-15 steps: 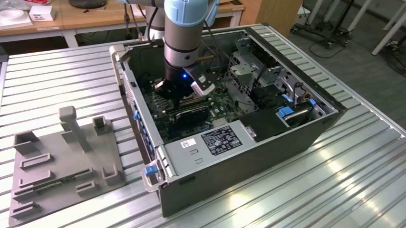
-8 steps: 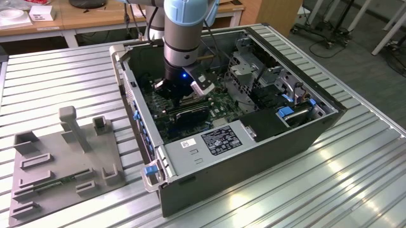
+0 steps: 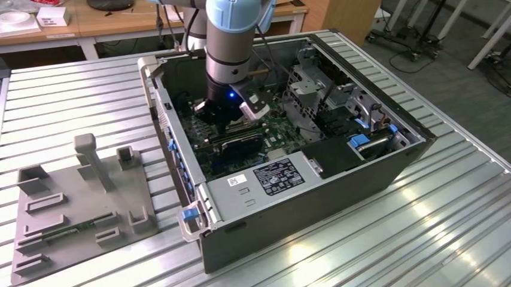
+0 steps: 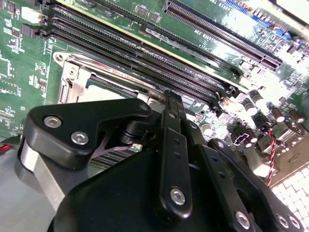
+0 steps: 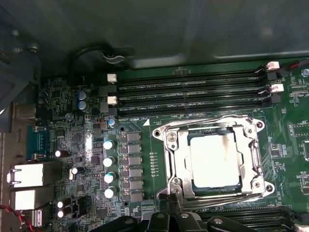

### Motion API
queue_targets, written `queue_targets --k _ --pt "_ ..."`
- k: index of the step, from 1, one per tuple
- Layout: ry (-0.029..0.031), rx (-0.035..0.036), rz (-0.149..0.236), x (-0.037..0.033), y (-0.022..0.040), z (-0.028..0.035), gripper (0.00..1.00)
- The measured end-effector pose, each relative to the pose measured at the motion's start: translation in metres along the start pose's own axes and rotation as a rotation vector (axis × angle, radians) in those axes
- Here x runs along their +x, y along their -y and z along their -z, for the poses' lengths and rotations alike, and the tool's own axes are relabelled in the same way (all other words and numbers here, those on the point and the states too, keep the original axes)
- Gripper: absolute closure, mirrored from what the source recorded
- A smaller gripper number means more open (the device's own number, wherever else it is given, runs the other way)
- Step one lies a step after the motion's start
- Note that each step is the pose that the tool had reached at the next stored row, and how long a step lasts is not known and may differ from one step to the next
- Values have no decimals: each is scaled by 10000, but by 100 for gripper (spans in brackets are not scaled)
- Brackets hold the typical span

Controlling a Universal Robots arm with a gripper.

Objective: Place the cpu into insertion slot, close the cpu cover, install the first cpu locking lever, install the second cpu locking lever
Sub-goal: 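Install the second cpu locking lever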

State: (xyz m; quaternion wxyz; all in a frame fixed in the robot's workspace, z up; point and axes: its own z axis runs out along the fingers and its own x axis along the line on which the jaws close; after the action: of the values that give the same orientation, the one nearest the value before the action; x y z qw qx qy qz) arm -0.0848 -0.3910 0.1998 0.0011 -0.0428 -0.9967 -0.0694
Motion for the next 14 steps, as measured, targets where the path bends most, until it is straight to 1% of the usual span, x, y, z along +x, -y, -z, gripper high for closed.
queue_targets --k 6,14 --pt "8 -18 2 23 4 -18 89" --pt "14 -18 3 43 10 -43 89"
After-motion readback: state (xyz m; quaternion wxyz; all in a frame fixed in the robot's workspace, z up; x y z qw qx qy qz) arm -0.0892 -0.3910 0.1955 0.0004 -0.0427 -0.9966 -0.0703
